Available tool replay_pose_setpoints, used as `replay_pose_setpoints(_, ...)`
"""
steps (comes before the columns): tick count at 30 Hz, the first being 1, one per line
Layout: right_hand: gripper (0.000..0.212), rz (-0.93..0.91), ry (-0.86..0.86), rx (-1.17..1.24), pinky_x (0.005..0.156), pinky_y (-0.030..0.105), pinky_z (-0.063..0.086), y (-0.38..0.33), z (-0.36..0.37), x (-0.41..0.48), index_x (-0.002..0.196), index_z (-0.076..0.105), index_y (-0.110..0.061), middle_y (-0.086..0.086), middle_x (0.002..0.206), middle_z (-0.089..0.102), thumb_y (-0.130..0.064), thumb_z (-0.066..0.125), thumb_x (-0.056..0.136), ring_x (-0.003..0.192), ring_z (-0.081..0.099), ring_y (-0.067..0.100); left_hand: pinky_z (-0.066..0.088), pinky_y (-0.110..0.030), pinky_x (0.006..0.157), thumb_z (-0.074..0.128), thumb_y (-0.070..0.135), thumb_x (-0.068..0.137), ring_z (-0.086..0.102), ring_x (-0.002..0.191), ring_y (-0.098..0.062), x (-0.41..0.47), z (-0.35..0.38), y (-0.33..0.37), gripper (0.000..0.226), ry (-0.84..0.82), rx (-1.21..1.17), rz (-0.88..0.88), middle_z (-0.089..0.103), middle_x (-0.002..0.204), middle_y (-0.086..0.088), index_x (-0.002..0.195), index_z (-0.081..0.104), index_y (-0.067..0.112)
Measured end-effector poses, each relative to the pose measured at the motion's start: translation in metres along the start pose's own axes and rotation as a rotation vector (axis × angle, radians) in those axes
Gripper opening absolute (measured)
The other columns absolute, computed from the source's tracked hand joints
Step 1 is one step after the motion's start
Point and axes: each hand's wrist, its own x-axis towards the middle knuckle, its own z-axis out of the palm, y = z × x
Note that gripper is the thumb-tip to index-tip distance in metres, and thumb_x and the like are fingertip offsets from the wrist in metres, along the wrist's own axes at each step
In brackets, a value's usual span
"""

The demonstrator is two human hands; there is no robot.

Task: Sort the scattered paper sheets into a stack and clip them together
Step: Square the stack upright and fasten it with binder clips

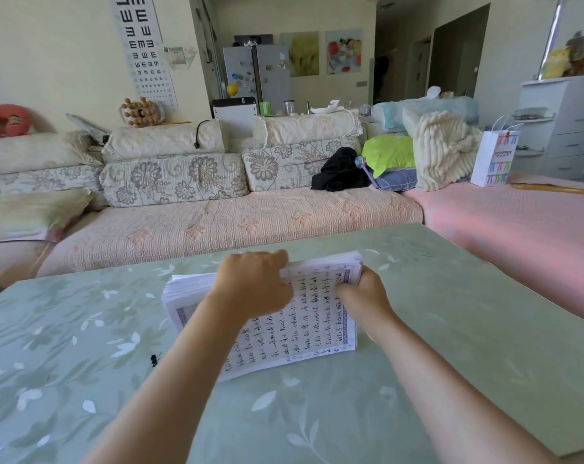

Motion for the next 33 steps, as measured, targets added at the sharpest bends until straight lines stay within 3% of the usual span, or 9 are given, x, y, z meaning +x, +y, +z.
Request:
replay_pose_setpoints(5, 0.013, 0.007, 0.050, 0.002, 0.052, 0.024, 0.037, 0.000, 0.005, 0.001, 0.083, 0.060, -0.003, 0.003, 0.070, 0.059, 0.005, 0.052, 0.077, 0.062, 0.052, 0.017, 0.042, -0.027, 0.061, 0.053, 0.036, 0.079, 0.058, 0.070, -0.016, -0.055, -0.002, -0.079, 0.017, 0.043, -0.164, -0.347, 0.061, 0.075, 0.013, 0.096, 0.055, 0.037)
replay_pose_setpoints(9, 0.017, 0.043, 0.101, 0.038, 0.059, 0.027, 0.042, 0.003, 0.011, 0.003, 0.085, 0.063, -0.003, 0.011, 0.074, 0.067, 0.007, 0.052, 0.076, 0.067, 0.057, 0.019, 0.043, -0.028, 0.056, 0.053, 0.015, 0.071, 0.054, 0.063, -0.017, -0.077, 0.028, -0.087, 0.032, 0.345, -1.069, -0.639, 0.064, 0.079, 0.001, 0.101, 0.060, 0.026)
replay_pose_setpoints(12, 0.020, 0.042, 0.112, 0.128, 0.070, 0.035, 0.050, 0.005, 0.012, 0.002, 0.085, 0.064, -0.004, 0.013, 0.084, 0.073, 0.007, 0.051, 0.074, 0.074, 0.065, 0.025, 0.053, -0.035, 0.065, 0.055, 0.011, 0.071, 0.063, 0.077, -0.024, -0.079, 0.048, -0.069, 0.031, 0.373, -1.533, -0.794, 0.065, 0.087, -0.010, 0.101, 0.060, 0.015)
replay_pose_setpoints(16, 0.019, 0.051, 0.097, 0.204, 0.070, 0.034, 0.047, 0.006, 0.014, 0.000, 0.078, 0.059, -0.010, 0.005, 0.078, 0.067, 0.005, 0.048, 0.076, 0.073, 0.062, 0.024, 0.051, -0.022, 0.053, 0.053, 0.004, 0.072, 0.063, 0.061, -0.008, -0.077, 0.055, -0.058, 0.022, 0.455, -1.566, -0.789, 0.064, 0.072, 0.002, 0.088, 0.060, 0.017)
replay_pose_setpoints(22, 0.022, 0.039, 0.093, 0.151, 0.067, 0.031, 0.048, 0.006, 0.016, -0.001, 0.075, 0.060, -0.014, -0.006, 0.069, 0.068, 0.004, 0.048, 0.075, 0.070, 0.062, 0.019, 0.051, -0.026, 0.056, 0.049, 0.010, 0.068, 0.057, 0.063, -0.015, -0.077, 0.060, -0.058, 0.019, 0.498, -1.543, -0.771, 0.059, 0.070, 0.002, 0.083, 0.059, 0.016)
replay_pose_setpoints(25, 0.028, 0.036, 0.100, 0.101, 0.073, 0.035, 0.052, 0.008, 0.019, -0.003, 0.090, 0.066, -0.011, 0.009, 0.088, 0.074, -0.007, 0.050, 0.069, 0.078, 0.066, 0.024, 0.052, -0.032, 0.061, 0.050, 0.005, 0.074, 0.060, 0.065, -0.016, -0.076, 0.061, -0.057, 0.019, 0.500, -1.561, -0.788, 0.062, 0.071, 0.002, 0.084, 0.059, 0.018)
replay_pose_setpoints(28, 0.021, 0.046, 0.138, 0.082, 0.060, 0.028, 0.042, 0.008, 0.020, -0.003, 0.080, 0.060, -0.013, 0.005, 0.070, 0.063, 0.005, 0.049, 0.079, 0.063, 0.054, 0.021, 0.053, -0.039, 0.070, 0.049, -0.001, 0.079, 0.059, 0.075, -0.021, -0.076, 0.061, -0.057, 0.028, 0.457, -1.525, -0.793, 0.061, 0.081, -0.003, 0.095, 0.055, 0.022)
replay_pose_setpoints(31, 0.016, 0.046, 0.145, 0.062, 0.052, 0.025, 0.034, 0.007, 0.019, -0.002, 0.078, 0.057, -0.005, 0.002, 0.066, 0.055, 0.007, 0.049, 0.082, 0.058, 0.046, 0.018, 0.044, -0.027, 0.094, 0.055, -0.001, 0.076, 0.051, 0.105, -0.016, -0.077, 0.047, -0.059, 0.060, 0.585, -1.112, -0.691, 0.053, 0.115, -0.002, 0.129, 0.041, 0.023)
replay_pose_setpoints(33, 0.010, 0.040, 0.139, 0.064, 0.054, 0.026, 0.037, 0.007, 0.019, -0.003, 0.083, 0.059, -0.001, 0.008, 0.069, 0.059, 0.004, 0.050, 0.082, 0.062, 0.051, 0.018, 0.031, -0.030, 0.109, 0.061, 0.004, 0.072, 0.040, 0.125, -0.014, -0.067, 0.025, -0.051, 0.073, 0.631, -0.706, -0.433, 0.045, 0.132, 0.001, 0.139, 0.034, 0.018)
